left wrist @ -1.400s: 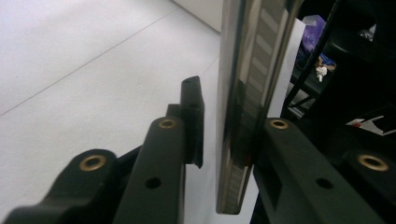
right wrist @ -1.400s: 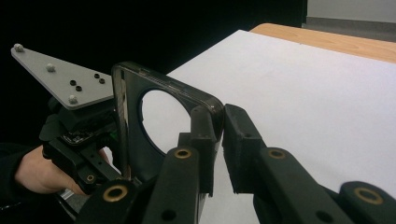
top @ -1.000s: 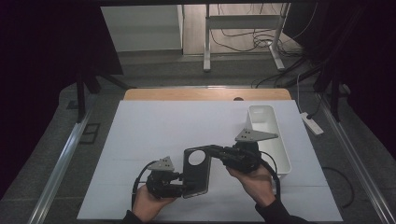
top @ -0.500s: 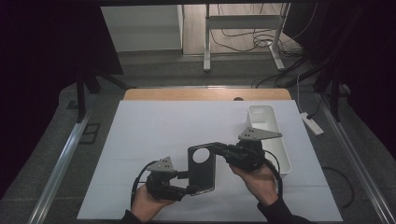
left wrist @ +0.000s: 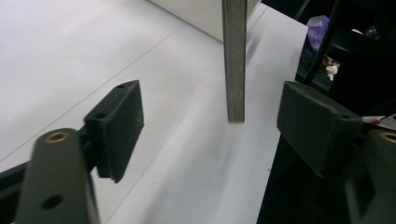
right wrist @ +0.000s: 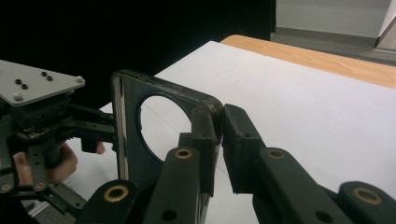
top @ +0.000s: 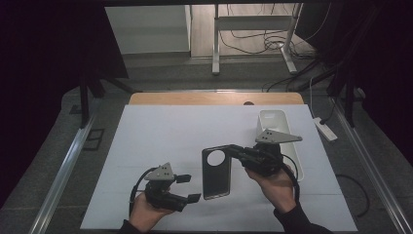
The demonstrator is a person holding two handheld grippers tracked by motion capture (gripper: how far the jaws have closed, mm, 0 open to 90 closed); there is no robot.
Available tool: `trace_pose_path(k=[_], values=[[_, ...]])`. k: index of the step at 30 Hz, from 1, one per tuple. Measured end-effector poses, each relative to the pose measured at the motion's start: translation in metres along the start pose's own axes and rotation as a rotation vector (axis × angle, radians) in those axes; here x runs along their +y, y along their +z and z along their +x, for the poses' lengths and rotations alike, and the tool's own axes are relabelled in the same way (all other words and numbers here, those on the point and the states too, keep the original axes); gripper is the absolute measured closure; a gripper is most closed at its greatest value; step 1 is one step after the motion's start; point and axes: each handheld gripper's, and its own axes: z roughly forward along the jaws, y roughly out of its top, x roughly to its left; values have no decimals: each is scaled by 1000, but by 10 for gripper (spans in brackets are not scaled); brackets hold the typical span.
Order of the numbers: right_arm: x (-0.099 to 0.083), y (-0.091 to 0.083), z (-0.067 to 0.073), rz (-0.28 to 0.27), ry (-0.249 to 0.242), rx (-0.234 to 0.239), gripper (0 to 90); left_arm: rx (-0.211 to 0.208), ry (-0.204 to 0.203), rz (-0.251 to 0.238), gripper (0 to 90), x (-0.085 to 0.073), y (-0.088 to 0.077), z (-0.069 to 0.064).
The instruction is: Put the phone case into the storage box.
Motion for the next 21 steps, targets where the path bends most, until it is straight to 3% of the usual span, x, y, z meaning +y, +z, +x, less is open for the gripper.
trace_pose_path(k=[7,13,21], values=[[2,-5,-4,-4,-3,-18,829,49,6,11,120,-6,-11,0],[8,-10,-9,-15,-4,-38,829,81,-8,11,71,-16,-22,1],[16,-16,-18,-23,-6,-66,829,153,-9,1,31,-30,-39,3]])
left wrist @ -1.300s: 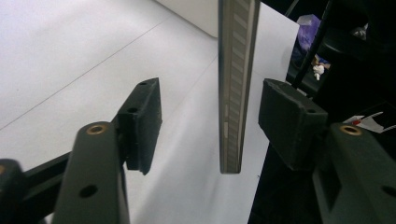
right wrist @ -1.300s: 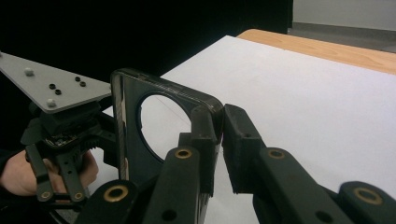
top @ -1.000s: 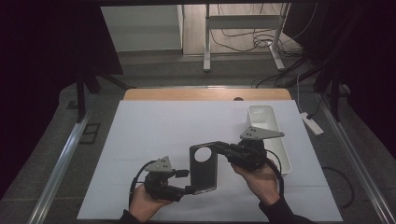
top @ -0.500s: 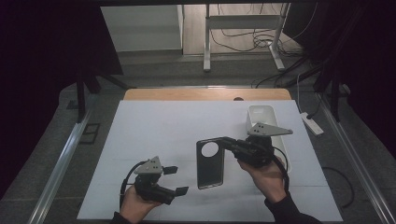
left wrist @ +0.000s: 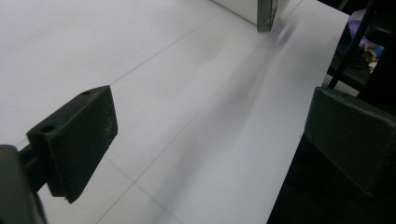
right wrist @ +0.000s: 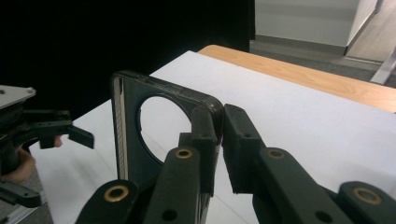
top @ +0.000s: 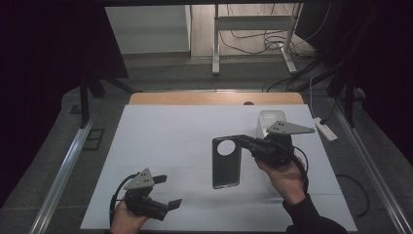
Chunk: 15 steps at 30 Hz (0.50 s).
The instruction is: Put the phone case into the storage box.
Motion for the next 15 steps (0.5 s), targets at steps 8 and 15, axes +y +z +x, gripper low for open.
trace_pose_path(k=[8,15], values=[[7,-6,-11,-13,7,-23,829,56,-20,-2,0,-10,-13,2],[13,-11,-21,-23,21,-43,830,106,-41,-6,0,-21,-28,5]])
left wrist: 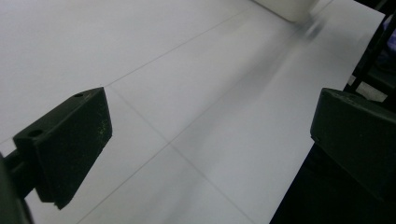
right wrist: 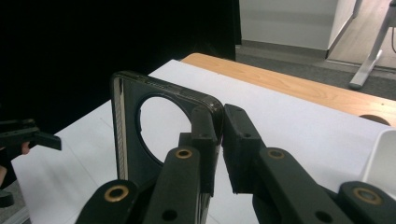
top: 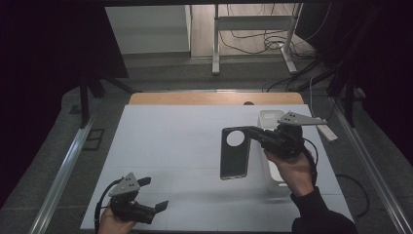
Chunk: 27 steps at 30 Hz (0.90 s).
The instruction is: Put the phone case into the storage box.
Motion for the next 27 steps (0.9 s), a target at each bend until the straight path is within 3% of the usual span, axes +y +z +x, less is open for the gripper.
trace_pose_path(k=[12,27], values=[[10,-5,-13,-17,1,-41,830,72,-36,15,0,-21,-19,7],[16,-7,-30,-26,3,-95,830,128,-60,66,0,-38,-27,12]])
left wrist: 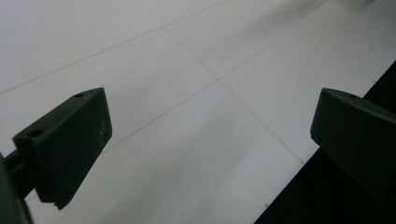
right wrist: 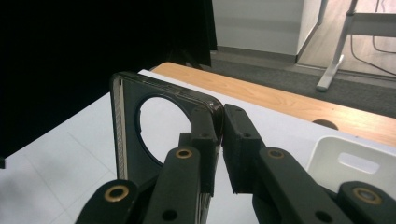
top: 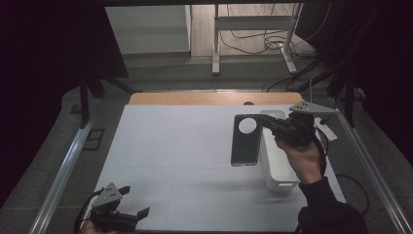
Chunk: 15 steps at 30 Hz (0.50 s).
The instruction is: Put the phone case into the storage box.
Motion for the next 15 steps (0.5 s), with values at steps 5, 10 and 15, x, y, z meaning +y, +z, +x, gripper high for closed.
trace_pose_path(k=[5,10,15], values=[[4,-2,-7,-15,-8,-24,830,1,-10,2,0,-3,-2,2],[6,-3,-16,-21,-19,-54,830,1,-14,4,0,-3,-2,2],[7,-4,-24,-30,-20,-75,830,-4,-12,10,0,-3,-1,2]])
